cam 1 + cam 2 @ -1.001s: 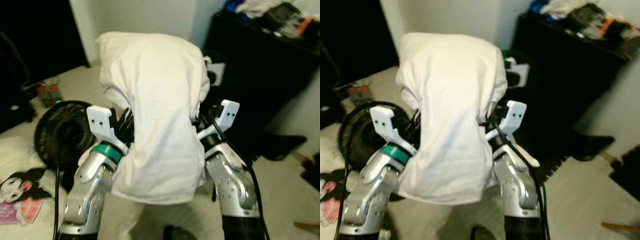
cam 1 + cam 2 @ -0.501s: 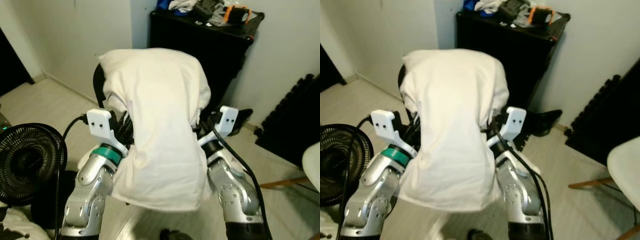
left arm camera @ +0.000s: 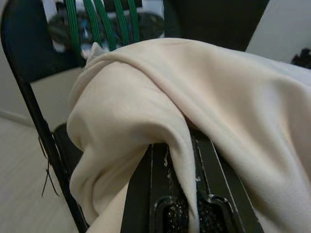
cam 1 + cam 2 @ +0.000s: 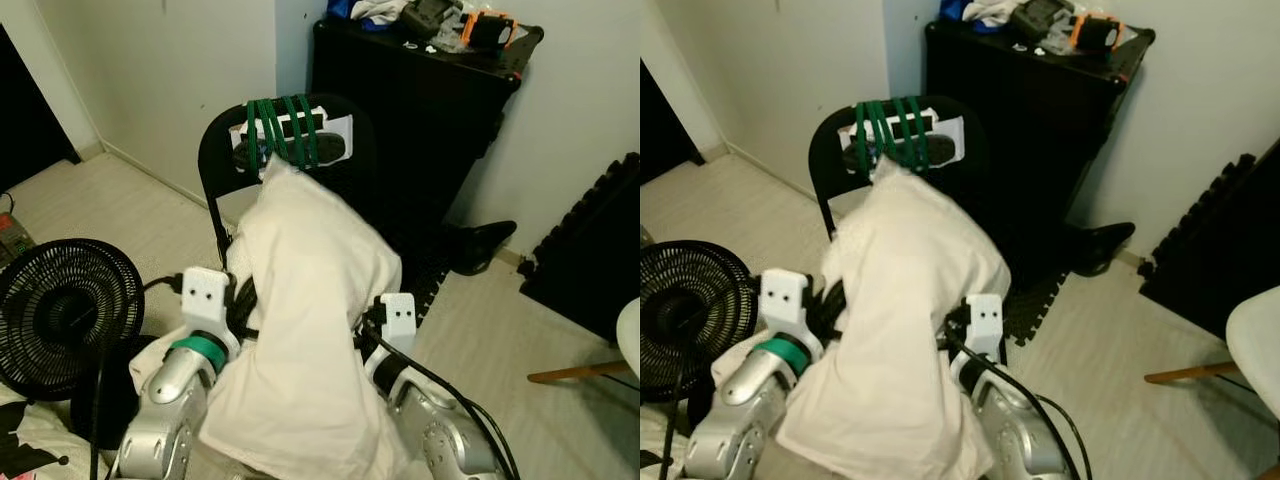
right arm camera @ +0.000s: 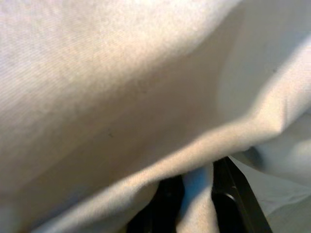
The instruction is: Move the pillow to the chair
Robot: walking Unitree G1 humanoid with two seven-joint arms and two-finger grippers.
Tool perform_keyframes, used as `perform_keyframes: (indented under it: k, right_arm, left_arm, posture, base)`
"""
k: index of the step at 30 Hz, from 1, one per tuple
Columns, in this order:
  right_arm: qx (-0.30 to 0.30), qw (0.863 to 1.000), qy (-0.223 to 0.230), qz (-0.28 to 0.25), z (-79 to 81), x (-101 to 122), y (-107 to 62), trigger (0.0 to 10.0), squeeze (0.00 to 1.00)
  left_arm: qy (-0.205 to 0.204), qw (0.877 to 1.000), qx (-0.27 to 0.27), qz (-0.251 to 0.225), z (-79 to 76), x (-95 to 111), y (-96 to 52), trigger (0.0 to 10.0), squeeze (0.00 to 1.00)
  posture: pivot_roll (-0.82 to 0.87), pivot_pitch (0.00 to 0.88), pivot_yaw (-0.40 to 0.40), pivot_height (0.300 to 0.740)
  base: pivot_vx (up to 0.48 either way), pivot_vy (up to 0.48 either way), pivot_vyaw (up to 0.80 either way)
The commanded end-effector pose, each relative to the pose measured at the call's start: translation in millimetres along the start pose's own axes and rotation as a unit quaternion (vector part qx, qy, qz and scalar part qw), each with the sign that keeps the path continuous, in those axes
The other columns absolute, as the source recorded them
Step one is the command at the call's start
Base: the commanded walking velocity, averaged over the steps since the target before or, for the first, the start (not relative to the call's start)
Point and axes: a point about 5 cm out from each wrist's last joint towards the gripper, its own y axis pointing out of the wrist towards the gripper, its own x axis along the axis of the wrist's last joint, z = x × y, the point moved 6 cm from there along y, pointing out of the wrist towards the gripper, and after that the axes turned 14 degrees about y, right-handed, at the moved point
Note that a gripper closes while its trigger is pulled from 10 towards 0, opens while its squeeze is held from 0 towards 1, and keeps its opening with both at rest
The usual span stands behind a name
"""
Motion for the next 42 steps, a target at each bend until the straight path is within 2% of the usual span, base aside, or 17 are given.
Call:
perform_keyframes:
  k: [1, 8, 10, 12, 16, 21, 42]
  right_arm:
    - [0.065, 0.998, -0.004, 0.002, 33.1, -1.9, 8.0, 10.0, 0.00]
    - [0.048, 0.999, -0.012, 0.005, 24.2, -6.5, 11.0, 10.0, 0.00]
    - [0.045, 0.999, -0.014, 0.005, 22.3, -6.6, 11.1, 10.0, 0.00]
    - [0.032, 0.999, -0.017, 0.005, 14.9, -7.8, 11.2, 10.0, 0.00]
    - [0.016, 1.000, -0.019, 0.006, 5.5, -10.6, 10.4, 10.0, 0.00]
    - [0.012, 1.000, -0.022, 0.007, 3.0, -11.9, 9.6, 10.0, 0.00]
    - [0.020, 0.999, -0.037, 0.011, 4.3, -14.2, 10.9, 10.0, 0.00]
  left_arm:
    - [0.003, 0.999, -0.050, -0.007, -28.6, 1.6, 5.1, 10.0, 0.00]
    - [0.006, 0.999, -0.025, 0.019, -24.3, -18.3, 15.5, 10.0, 0.00]
    - [0.001, 0.999, -0.032, 0.019, -27.7, -19.0, 17.1, 10.0, 0.00]
    - [-0.004, 0.998, -0.055, 0.019, -38.8, -20.6, 20.3, 10.0, 0.00]
    - [0.000, 0.998, -0.066, 0.022, -46.5, -22.6, 22.5, 10.0, 0.00]
    - [-0.002, 0.998, -0.064, 0.020, -46.7, -22.8, 23.2, 10.0, 0.00]
    - [-0.002, 0.998, -0.069, 0.015, -49.3, -26.3, 22.8, 10.0, 0.00]
  posture:
    - [0.01, 0.057, 0.059, 0.740]
    - [0.00, 0.062, 0.053, 0.740]
    - [0.00, 0.061, 0.051, 0.740]
    - [0.00, 0.062, 0.052, 0.740]
    - [0.00, 0.062, 0.053, 0.740]
    - [-0.01, 0.065, 0.057, 0.740]
    - [-0.01, 0.065, 0.057, 0.740]
  base:
    - [0.000, 0.000, 0.00]
    - [0.000, 0.000, 0.00]
    - [0.000, 0.000, 0.00]
    - [0.000, 0.000, 0.00]
    - [0.065, 0.000, 0.13]
    - [0.283, 0.000, 0.62]
    - [0.322, 0.000, 0.00]
